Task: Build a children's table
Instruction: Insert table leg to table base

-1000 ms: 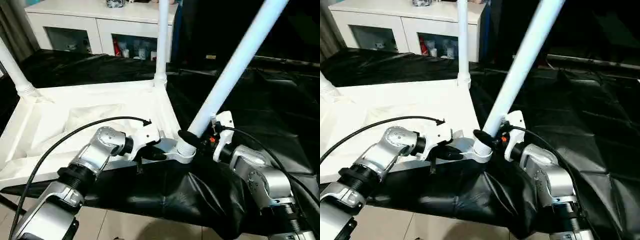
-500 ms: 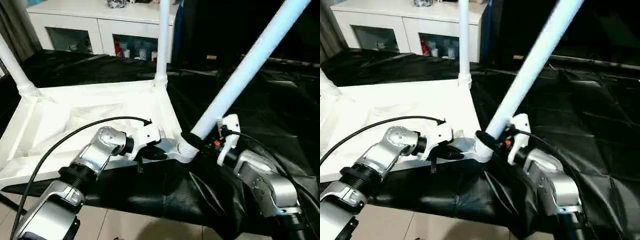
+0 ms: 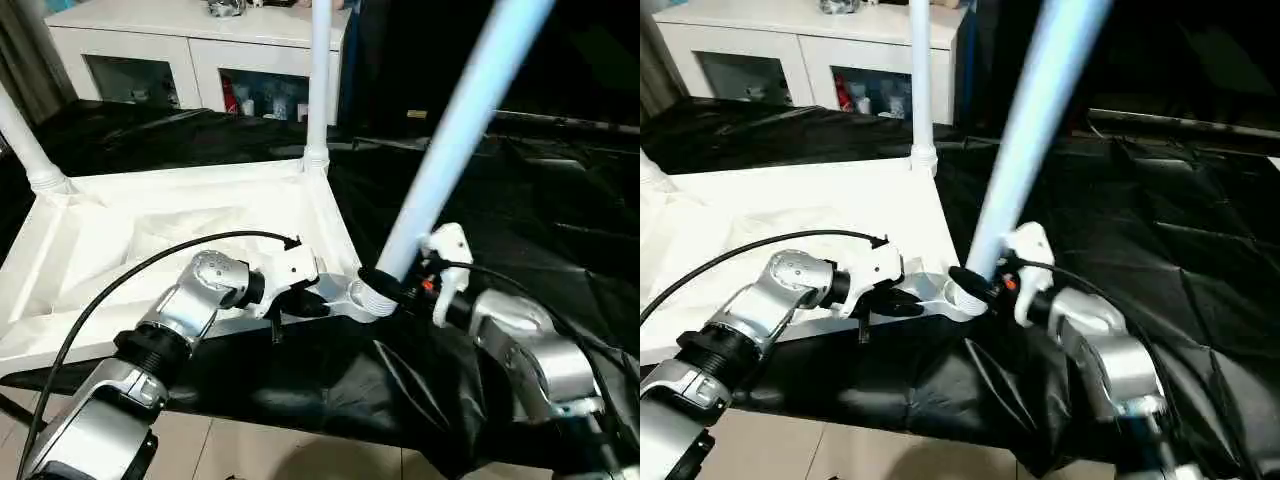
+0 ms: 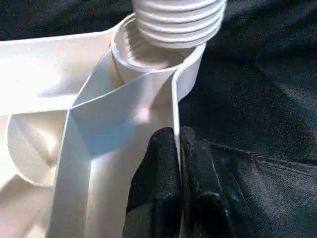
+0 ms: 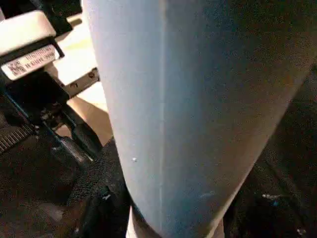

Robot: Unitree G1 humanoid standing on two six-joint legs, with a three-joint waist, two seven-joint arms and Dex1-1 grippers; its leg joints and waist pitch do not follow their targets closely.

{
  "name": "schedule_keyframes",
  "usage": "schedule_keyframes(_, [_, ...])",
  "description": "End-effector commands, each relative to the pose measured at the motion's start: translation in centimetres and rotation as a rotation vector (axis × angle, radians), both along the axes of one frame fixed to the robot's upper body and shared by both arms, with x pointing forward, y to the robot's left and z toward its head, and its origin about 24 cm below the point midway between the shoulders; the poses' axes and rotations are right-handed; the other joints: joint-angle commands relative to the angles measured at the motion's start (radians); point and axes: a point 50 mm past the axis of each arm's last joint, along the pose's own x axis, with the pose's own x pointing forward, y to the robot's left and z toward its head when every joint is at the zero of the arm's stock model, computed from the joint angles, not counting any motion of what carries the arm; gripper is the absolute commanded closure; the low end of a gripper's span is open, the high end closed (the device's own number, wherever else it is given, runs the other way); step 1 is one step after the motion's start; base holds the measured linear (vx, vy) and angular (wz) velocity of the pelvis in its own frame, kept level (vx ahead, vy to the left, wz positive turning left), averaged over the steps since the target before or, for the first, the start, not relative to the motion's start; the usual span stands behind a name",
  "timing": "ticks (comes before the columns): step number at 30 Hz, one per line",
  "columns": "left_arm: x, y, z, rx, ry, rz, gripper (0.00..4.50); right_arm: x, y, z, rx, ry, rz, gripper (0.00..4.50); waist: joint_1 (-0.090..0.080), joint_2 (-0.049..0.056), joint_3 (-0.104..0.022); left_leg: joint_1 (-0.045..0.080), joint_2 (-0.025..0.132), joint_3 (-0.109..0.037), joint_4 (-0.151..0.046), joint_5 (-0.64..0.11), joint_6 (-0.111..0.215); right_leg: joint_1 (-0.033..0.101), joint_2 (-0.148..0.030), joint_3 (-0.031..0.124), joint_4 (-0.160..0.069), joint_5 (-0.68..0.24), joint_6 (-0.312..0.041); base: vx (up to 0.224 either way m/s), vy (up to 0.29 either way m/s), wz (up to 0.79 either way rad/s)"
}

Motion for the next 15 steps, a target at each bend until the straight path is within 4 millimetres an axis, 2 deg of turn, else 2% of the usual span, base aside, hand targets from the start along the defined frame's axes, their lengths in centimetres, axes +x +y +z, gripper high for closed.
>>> schedule_keyframes(1, [0.3, 0.8, 0.5, 0.051, -0.031, 0.004, 4.50, -0.1, -0.1, -1.6, -0.061, 0.085, 0.017, 2.59, -0.002, -0.002, -0.048, 0.000, 0.001, 0.003, -0.071, -0.267, 0.003, 0.035, -0.055, 0.040, -0.104, -0.447, -0.094, 0.000, 0.000, 0.00])
schedule_keyframes(3, [0.1, 0.9, 0.4, 0.051, -0.021, -0.005, 4.50, 0.2, 0.2, -1.6, -0.074, 0.091, 0.039, 2.59, -0.002, -0.008, -0.049, -0.001, 0.002, 0.004, -0.071, -0.255, 0.005, 0.037, -0.055, 0.041, -0.100, -0.413, -0.105, 0.000, 0.000, 0.00])
schedule_keyframes(6, [0.0, 0.9, 0.3, 0.053, -0.010, -0.015, 4.50, 0.5, 0.5, -1.7, -0.077, 0.099, 0.056, 2.59, -0.004, -0.003, -0.051, -0.001, 0.004, 0.004, -0.071, -0.244, 0.001, 0.039, -0.055, 0.042, -0.093, -0.362, -0.125, 0.000, 0.000, 0.00])
schedule_keyframes(9, [-0.3, 1.0, 0.2, 0.063, 0.006, -0.031, 4.50, 0.8, 1.0, -2.1, -0.071, 0.140, 0.091, 2.59, -0.006, -0.006, -0.054, -0.003, 0.004, 0.004, -0.070, -0.230, -0.001, 0.044, -0.054, 0.042, -0.084, -0.305, -0.150, 0.000, 0.000, 0.00])
schedule_keyframes(10, [-0.3, 1.0, 0.2, 0.065, 0.007, -0.032, 4.50, 0.8, 1.1, -2.2, -0.082, 0.148, 0.103, 2.59, -0.007, -0.003, -0.054, -0.002, 0.004, 0.005, -0.070, -0.229, -0.001, 0.044, -0.054, 0.043, -0.084, -0.295, -0.155, 0.000, 0.000, 0.00])
schedule_keyframes(13, [-0.4, 1.1, 0.2, 0.067, 0.007, -0.031, 4.50, 1.0, 1.2, -2.6, -0.090, 0.172, 0.120, 2.59, -0.009, -0.003, -0.056, -0.001, 0.005, 0.006, -0.069, -0.214, -0.004, 0.047, -0.052, 0.043, -0.078, -0.241, -0.177, 0.000, 0.000, 0.00])
schedule_keyframes(15, [-0.5, 1.1, 0.2, 0.069, 0.010, -0.032, 4.50, 1.2, 1.3, -2.7, -0.089, 0.190, 0.138, 2.59, -0.008, -0.003, -0.056, -0.001, 0.004, 0.007, -0.067, -0.212, 0.001, 0.048, -0.053, 0.044, -0.078, -0.235, -0.181, 0.000, 0.000, 0.00])
